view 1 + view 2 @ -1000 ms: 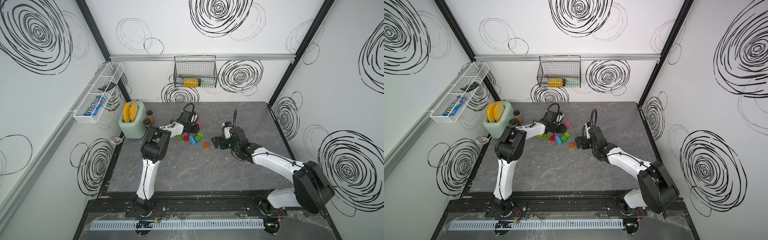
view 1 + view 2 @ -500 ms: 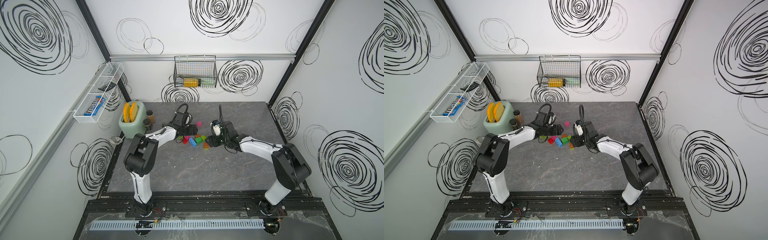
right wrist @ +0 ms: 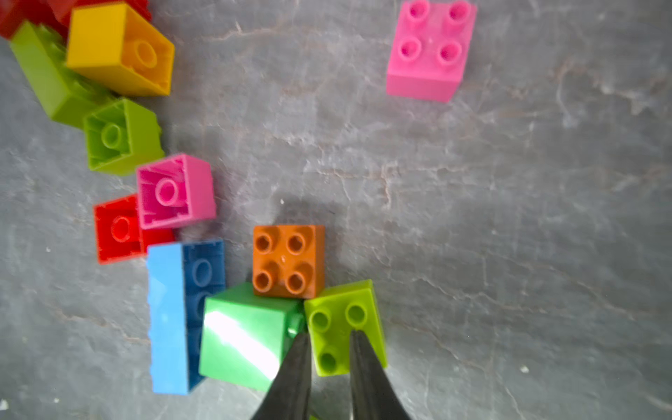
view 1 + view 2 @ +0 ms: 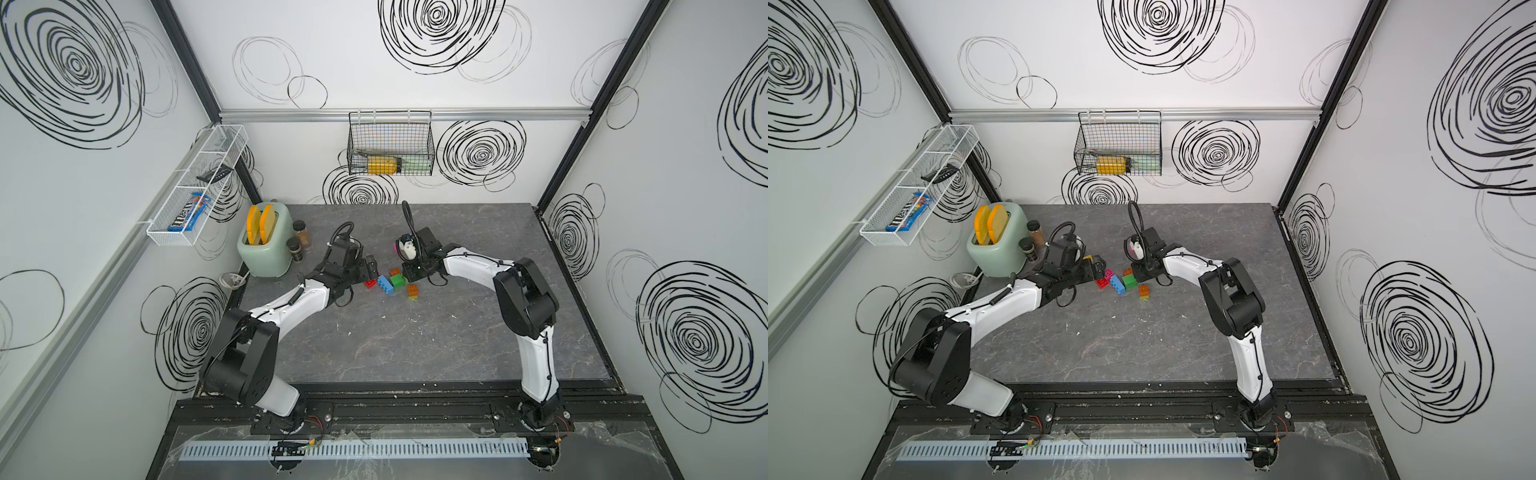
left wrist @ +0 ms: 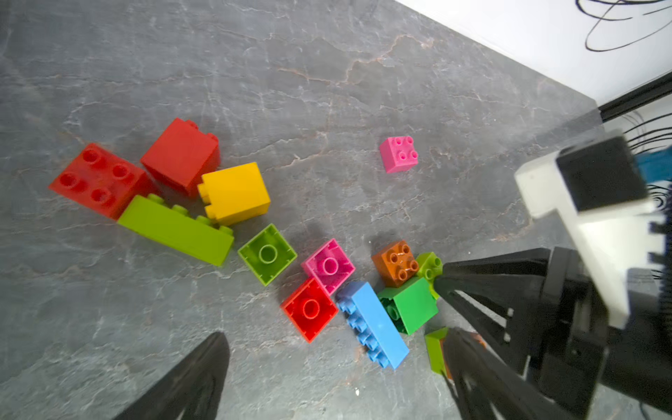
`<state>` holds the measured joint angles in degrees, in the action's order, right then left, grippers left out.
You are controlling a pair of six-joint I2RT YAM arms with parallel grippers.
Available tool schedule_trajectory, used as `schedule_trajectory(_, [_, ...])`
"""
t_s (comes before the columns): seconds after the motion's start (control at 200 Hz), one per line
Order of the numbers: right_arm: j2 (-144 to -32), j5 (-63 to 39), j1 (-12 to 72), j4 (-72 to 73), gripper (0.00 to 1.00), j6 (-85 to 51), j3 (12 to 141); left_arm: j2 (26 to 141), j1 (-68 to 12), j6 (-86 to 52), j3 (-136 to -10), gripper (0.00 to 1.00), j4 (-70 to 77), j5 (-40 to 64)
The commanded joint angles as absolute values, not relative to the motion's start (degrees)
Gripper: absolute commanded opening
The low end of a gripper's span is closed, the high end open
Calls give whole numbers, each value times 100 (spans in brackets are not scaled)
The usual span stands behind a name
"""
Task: Assemble the number 4 with lego
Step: Move the lego brick at the center of the board, then pick up the lego brick from the center of the board.
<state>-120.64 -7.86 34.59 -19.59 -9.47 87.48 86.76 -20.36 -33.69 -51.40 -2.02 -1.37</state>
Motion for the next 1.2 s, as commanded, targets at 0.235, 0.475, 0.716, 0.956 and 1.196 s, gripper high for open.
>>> schedule_trajectory(0.235, [-12390,-908,4073,-2604,22,-451,9282,8569,-1829,-3577,-4948,96,62,-243])
schedule_trajectory(0.475, [-12338,-809,4097,-2464,35,-917,9453,8570,-1792,-3595,-4870,96,94,-172])
schedule_trajectory(0.716, [-12462,-450,3886,-2697,50,-534,9749,8516,-1743,-3591,-4799,96,141,-133])
schedule_trajectory(0.956, [-13063,-335,3850,-3344,61,-68,10471,8469,-1680,-3656,-4742,96,149,-194])
schedule_trajectory(1.196, [-13422,-422,3858,-3573,54,-44,10995,8464,-1598,-3665,-4711,96,193,-137])
